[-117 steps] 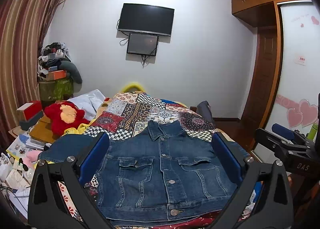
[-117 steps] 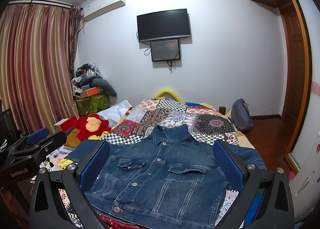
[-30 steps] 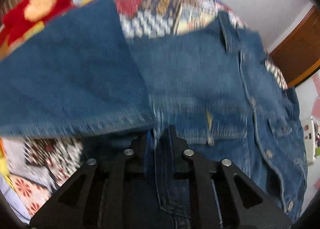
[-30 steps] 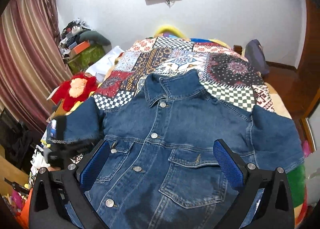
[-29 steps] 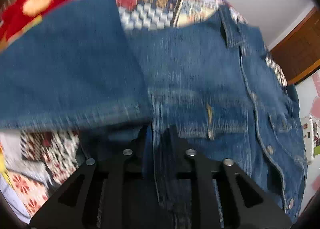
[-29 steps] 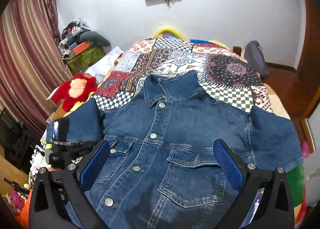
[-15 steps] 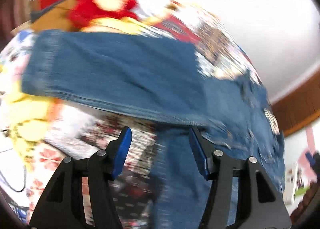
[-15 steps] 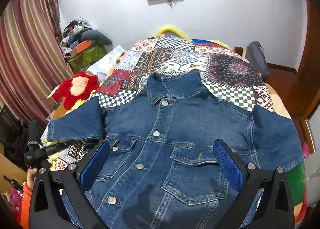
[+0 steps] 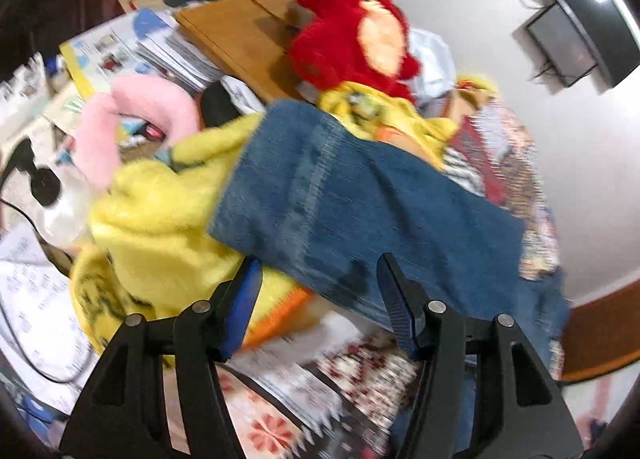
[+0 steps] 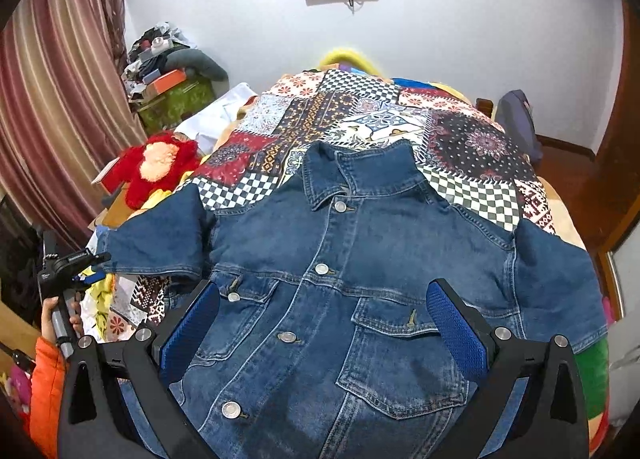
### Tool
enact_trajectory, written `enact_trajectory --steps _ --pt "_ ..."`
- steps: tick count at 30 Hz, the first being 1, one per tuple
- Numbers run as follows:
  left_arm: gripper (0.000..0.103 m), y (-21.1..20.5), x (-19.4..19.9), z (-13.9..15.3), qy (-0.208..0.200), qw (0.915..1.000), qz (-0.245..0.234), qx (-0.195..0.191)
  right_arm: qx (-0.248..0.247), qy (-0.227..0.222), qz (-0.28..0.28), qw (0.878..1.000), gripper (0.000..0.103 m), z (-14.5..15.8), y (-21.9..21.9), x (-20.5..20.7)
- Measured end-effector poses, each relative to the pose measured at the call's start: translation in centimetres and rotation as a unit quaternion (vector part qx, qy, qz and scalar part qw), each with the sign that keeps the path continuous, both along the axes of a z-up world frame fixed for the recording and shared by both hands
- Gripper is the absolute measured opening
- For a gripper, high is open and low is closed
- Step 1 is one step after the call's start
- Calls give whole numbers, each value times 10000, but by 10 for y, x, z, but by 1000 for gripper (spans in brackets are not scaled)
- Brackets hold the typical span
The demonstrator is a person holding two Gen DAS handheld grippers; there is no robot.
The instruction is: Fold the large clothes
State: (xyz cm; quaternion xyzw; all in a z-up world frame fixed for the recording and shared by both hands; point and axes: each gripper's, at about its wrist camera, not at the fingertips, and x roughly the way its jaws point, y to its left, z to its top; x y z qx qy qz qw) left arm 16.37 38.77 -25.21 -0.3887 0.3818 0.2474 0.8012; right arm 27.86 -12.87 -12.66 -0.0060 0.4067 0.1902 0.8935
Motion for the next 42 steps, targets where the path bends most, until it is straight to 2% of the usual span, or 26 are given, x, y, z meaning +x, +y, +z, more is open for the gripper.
enact_trajectory --steps 1,5,6,7,8,11,14,16,19,23,26,29,32,33,37,42 --pt "49 1 5 -3 93 9999 4 119 -4 5 -15 10000 103 -1 -1 0" --pt "43 5 12 -11 182 9997 72 120 3 28 -83 10000 103 -3 -7 2" --pt "36 5 12 -9 180 9997 96 147 16 26 -107 9999 103 -2 -9 2" --pt "23 4 12 -4 190 9994 129 255 31 22 -125 9999 103 -3 -11 2" --pt "20 2 12 4 232 9987 120 448 47 19 -148 9999 103 -3 -14 2" --pt "19 -14 13 31 270 9933 3 1125 111 7 -216 9997 103 -2 -23 2" --pt "19 -45 21 75 165 9785 -282 2035 166 26 -292 9994 103 -3 -32 4" --pt "19 -67 29 104 -86 9698 -542 2376 222 48 -323 9992 103 -4 -38 6" --pt "19 -103 43 145 -545 9568 -970 2687 338 55 -334 9989 103 -4 -45 8" --pt "18 -160 67 192 -1173 9332 -1581 3006 444 -7 -421 9981 103 -1 -60 11" --pt "18 -209 89 216 -1617 9147 -2089 3058 526 -42 -525 9972 103 1 -74 12" --pt "18 -251 108 227 -1874 9013 -2567 2944 604 -60 -653 9960 103 3 -90 11" --pt "18 -299 129 233 -2059 8816 -3165 2834 654 -59 -804 9946 103 5 -108 11" --pt "18 -320 136 231 -2096 8727 -3430 2772 662 -52 -851 9942 103 5 -113 11" --pt "18 -379 150 206 -1949 8509 -4164 2541 725 -83 -1006 9922 103 10 -135 9" --pt "18 -437 169 135 -1141 8311 -5143 1782 658 -58 -1153 9911 103 8 -154 8"
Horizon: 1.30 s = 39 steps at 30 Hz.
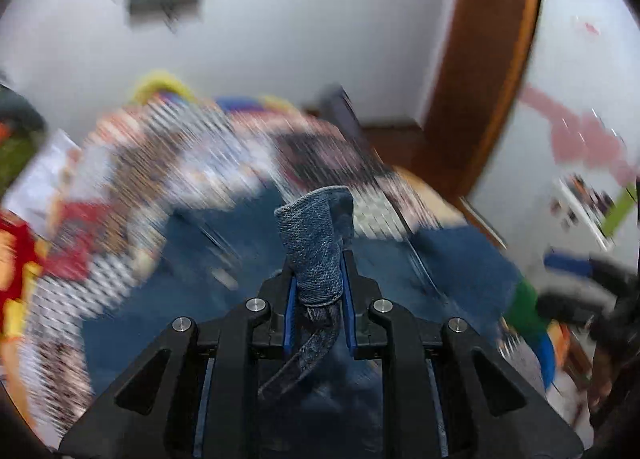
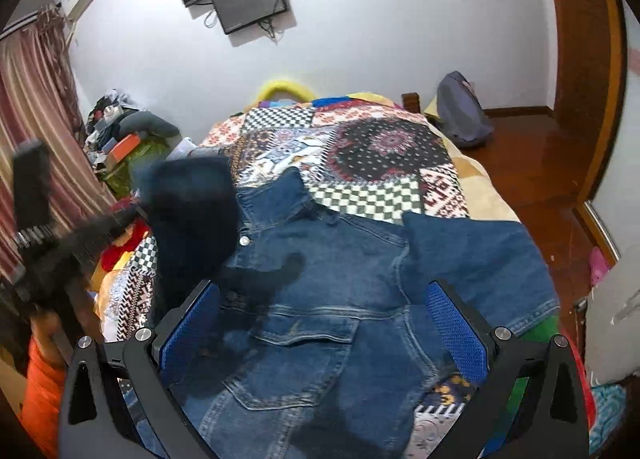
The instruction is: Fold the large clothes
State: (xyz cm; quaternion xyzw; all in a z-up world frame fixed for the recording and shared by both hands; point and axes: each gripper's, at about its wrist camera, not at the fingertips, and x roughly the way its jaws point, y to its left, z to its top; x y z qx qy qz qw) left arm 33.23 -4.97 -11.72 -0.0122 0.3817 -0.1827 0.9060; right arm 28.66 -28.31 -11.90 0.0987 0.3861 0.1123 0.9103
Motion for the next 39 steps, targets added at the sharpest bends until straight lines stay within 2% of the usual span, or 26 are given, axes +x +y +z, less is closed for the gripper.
enact_trajectory --steps 2,5,8,10,12,14,17,19,22,24,27,30,32,33,34,37,39 --pt "18 -18 1 -26 466 9986 -241 -33 64 129 -12 9999 103 -5 -6 2" --pt "19 -34 -1 -55 1108 9922 -544 -146 241 339 32 9991 103 -14 -11 6" --pt "33 -48 -9 -65 1438 9867 -745 -130 352 506 17 9981 103 -22 -13 12" --pt "49 -49 -16 -62 1369 9873 -803 -41 458 622 21 9970 103 -26 -12 17" --pt "59 -44 -24 -51 1170 9903 -755 -29 592 707 57 9957 103 -28 -10 22" --pt "63 -32 -26 -38 989 9929 -656 -85 744 819 157 9937 103 -30 -6 30" --pt "77 -1 -31 -19 721 9966 -354 -156 910 1062 368 9895 103 -35 6 42" --pt "94 27 -33 -12 497 9987 -12 -104 1122 1321 588 9831 103 -43 17 53" --pt "97 73 -39 -13 276 9972 628 308 1179 1792 767 9737 103 -66 31 72" --pt "97 104 -40 -21 373 9922 1054 553 1052 2068 795 9695 103 -84 40 84" --pt "97 149 -46 -42 641 9839 1531 665 967 2522 679 9604 102 -114 42 100" --pt "97 185 -54 -66 908 9745 1908 762 1019 2974 641 9471 95 -142 43 116" --pt "97 204 -58 -85 1124 9672 2143 770 947 3069 644 9448 88 -153 46 121" --pt "97 212 -60 -93 1226 9638 2243 756 843 3006 672 9476 86 -156 49 123" --pt "97 221 -64 -103 1344 9597 2359 729 746 2951 676 9501 79 -157 51 124" --pt "97 242 -70 -124 1655 9482 2652 562 303 2712 790 9588 47 -156 59 123" --pt "97 250 -73 -131 1744 9447 2752 362 80 2531 888 9633 43 -149 66 122"
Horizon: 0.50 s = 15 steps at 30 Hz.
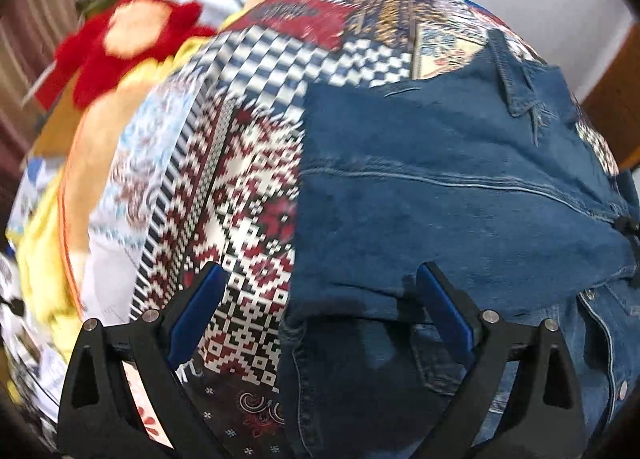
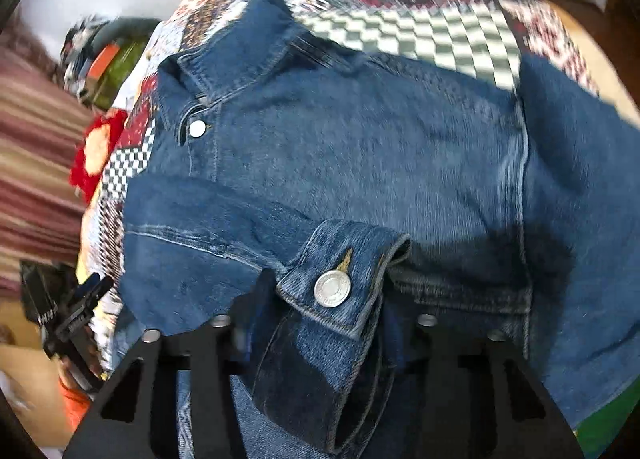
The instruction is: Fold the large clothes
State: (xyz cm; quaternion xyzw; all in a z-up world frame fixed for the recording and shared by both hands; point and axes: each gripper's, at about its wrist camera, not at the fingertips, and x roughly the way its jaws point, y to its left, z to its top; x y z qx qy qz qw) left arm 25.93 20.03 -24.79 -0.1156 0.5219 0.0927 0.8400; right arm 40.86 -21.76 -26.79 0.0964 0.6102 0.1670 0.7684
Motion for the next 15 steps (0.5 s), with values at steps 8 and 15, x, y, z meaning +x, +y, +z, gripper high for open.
enact_trajectory --steps 8,15 --pt "97 -13 17 25 -312 9992 -241 79 -510 -1582 380 9854 37 77 20 -9" --pt "97 -56 48 33 -461 9947 -904 -142 -915 -1893 484 9764 38 94 20 -5"
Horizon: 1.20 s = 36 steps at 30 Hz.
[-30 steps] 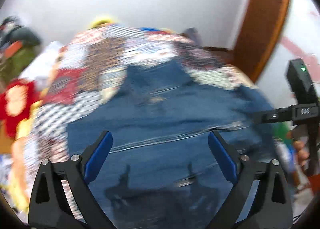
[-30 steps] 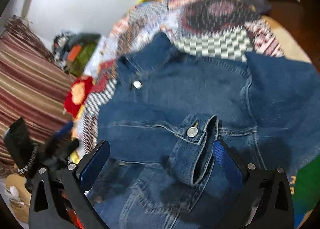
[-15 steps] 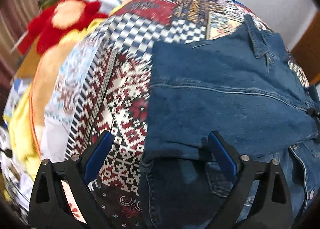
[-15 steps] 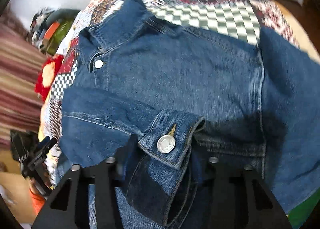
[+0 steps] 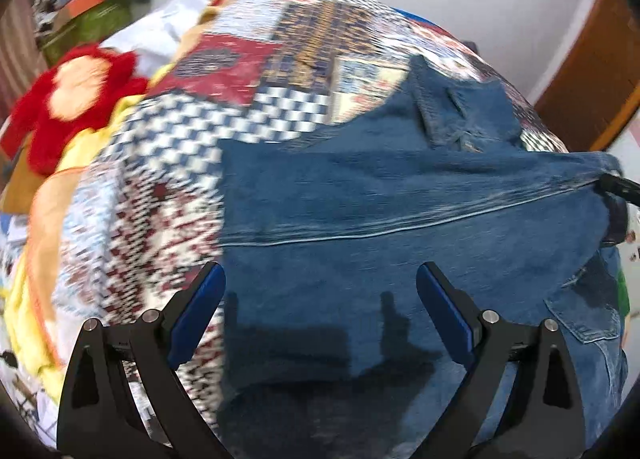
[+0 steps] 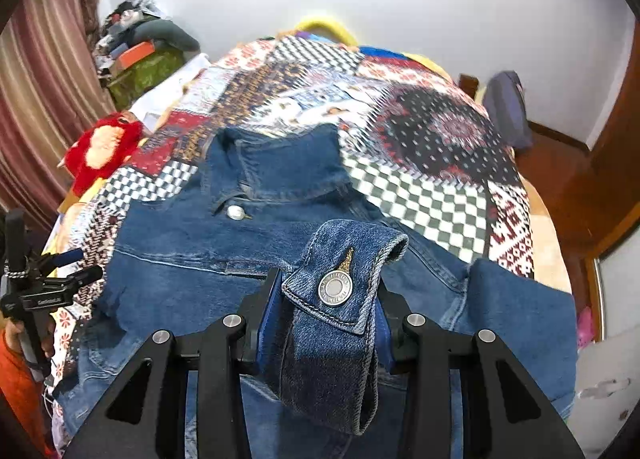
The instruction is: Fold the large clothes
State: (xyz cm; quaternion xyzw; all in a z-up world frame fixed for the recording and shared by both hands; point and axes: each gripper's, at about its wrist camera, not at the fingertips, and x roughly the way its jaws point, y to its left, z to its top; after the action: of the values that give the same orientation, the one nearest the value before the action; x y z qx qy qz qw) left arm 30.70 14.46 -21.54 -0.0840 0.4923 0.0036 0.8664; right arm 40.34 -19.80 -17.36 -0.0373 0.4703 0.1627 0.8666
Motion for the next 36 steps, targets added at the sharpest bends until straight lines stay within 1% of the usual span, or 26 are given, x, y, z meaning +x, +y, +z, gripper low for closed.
enact_trajectory --steps 2,6,9,10,11,13,15,17,19,21,22,23,26,30,33,36 --pt "97 -14 8 -7 82 9998 -185 -11 -5 222 -71 9997 38 -14 -8 6" --pt "97 -34 17 -24 309 9986 -423 -17 -212 660 -168 9975 38 -55 -16 12" --pt "97 -42 21 -38 479 9977 -488 24 -385 812 -141 9959 42 -74 -17 11" --pt "97 -42 22 -39 483 9977 -469 -8 -461 846 -131 9953 48 -78 -16 11" --pt "97 -42 21 -41 479 9979 -422 -108 -627 908 -123 9938 56 -83 -15 11" --pt "99 -36 22 -47 573 9971 -290 -414 -967 1009 -42 9902 67 -93 -12 8" --pt "100 -29 20 -50 618 9960 -212 -609 -1050 867 17 9907 72 -96 -14 3" --pt "100 -29 18 -50 640 9961 -198 -571 -1007 907 -10 9908 74 -94 -18 1" --pt "100 -32 16 -45 641 9971 -197 -363 -841 1037 -78 9910 74 -87 -25 1" --pt "100 -35 14 -35 549 9984 -130 -4 -622 1031 -162 9926 74 -75 -30 -1" --pt "100 -37 13 -30 491 9987 -138 63 -490 971 -189 9939 74 -65 -34 -4" --pt "100 -37 13 -24 427 9989 -159 73 -397 890 -203 9950 74 -57 -37 -6" --pt "100 -41 13 2 169 9996 -206 47 -151 466 -339 9982 74 -22 -52 -16" --pt "100 -55 18 46 -349 9985 -394 171 180 13 -642 9978 74 20 -80 -28" --pt "100 -72 24 74 -699 9955 -611 187 344 -201 -892 9952 74 40 -102 -35" --pt "100 -94 29 91 -909 9921 -851 152 472 -335 -1197 9911 74 52 -129 -46"
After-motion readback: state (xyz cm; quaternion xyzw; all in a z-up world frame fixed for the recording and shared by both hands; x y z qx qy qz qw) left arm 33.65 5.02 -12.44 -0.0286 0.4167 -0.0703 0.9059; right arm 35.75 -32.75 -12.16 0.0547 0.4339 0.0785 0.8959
